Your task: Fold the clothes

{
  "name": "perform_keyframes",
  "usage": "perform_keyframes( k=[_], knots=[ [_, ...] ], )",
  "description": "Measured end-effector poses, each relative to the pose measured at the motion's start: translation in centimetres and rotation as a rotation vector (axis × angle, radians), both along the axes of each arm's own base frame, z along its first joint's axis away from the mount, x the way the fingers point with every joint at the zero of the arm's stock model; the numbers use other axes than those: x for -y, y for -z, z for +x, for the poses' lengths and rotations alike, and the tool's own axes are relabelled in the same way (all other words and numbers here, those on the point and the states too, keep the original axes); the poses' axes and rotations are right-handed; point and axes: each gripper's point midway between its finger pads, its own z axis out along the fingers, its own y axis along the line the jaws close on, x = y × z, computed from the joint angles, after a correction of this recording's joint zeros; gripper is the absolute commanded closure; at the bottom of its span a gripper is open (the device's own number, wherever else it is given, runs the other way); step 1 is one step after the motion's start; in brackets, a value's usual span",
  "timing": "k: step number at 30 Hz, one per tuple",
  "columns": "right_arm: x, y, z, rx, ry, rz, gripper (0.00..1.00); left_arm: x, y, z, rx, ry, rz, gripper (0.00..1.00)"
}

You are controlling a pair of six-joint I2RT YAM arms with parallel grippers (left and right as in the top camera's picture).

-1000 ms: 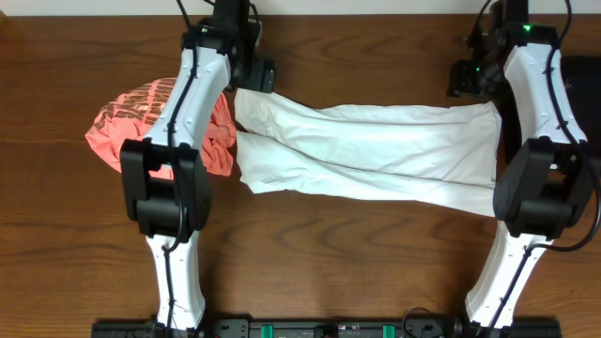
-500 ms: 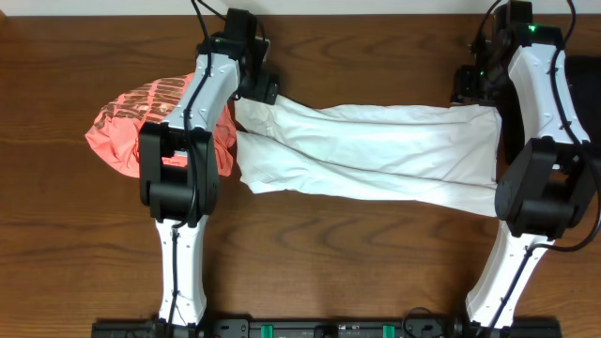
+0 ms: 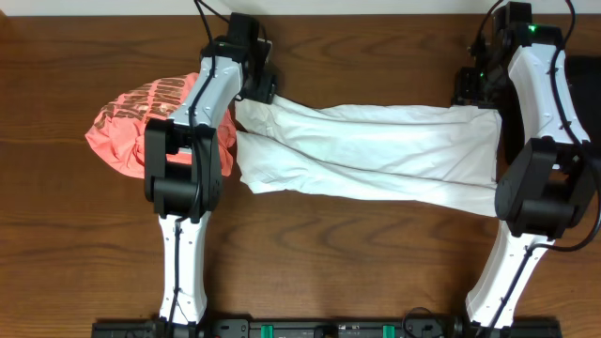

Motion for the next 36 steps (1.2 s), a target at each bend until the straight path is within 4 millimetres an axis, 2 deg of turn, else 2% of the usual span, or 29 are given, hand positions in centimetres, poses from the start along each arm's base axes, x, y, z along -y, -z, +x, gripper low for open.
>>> perform_keyframes(
  k=[3, 8, 12, 18, 22, 28, 33, 36],
  knots=[
    [0.0, 0.0, -0.2, -0.007, 0.0, 0.001, 0.44, 0.1, -0.1, 0.3, 0.01, -0.014, -0.008, 0.48],
    [0.0, 0.1, -0.4, -0.017, 0.0, 0.002, 0.45, 0.2, 0.0, 0.0, -0.002, -0.033, -0.014, 0.77],
    [0.1, 0.1, -0.5, -0.019, 0.005, 0.002, 0.5, 0.1, 0.2, -0.6, -0.03, -0.038, -0.01, 0.94],
    [1.4, 0.0, -0.1, 0.0, 0.033, -0.003, 0.5, 0.0, 0.5, -1.3, -0.058, -0.044, -0.007, 0.94],
    [3.3, -0.2, 1.0, 0.055, 0.063, -0.015, 0.48, -0.1, 0.4, -1.5, -0.066, -0.047, -0.004, 0.94],
    [5.7, -0.6, 2.3, 0.127, 0.091, -0.039, 0.49, -0.9, -0.9, -1.2, -0.037, -0.14, 0.013, 0.94],
    [6.0, -0.7, 2.9, 0.154, 0.076, -0.049, 0.49, -1.4, -2.4, -1.2, -0.017, -0.245, -0.003, 0.94],
    [6.1, -0.1, 3.1, 0.148, 0.066, -0.05, 0.5, -1.7, -2.7, -1.4, -0.022, -0.299, -0.012, 0.94]
  ],
)
